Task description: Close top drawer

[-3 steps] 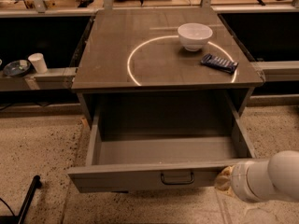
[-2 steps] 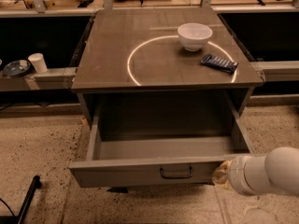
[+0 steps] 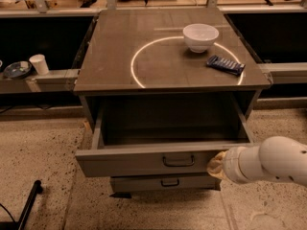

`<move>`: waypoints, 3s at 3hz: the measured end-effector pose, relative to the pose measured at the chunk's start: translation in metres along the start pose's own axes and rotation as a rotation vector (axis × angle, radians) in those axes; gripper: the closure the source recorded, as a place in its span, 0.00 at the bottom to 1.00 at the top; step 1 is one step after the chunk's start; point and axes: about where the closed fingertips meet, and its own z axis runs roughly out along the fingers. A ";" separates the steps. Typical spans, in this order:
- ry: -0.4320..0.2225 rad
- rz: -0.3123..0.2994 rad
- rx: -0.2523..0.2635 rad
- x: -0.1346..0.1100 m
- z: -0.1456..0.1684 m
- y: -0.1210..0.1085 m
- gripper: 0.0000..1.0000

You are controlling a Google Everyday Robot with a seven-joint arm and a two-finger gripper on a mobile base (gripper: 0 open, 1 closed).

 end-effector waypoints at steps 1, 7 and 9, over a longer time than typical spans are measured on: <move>-0.044 -0.022 -0.018 -0.012 0.024 -0.017 1.00; -0.131 -0.069 -0.060 -0.041 0.077 -0.055 0.06; -0.131 -0.069 -0.060 -0.042 0.077 -0.054 0.00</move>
Offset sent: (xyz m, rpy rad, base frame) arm 0.0925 0.0582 -0.0358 0.1144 -0.0095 0.1477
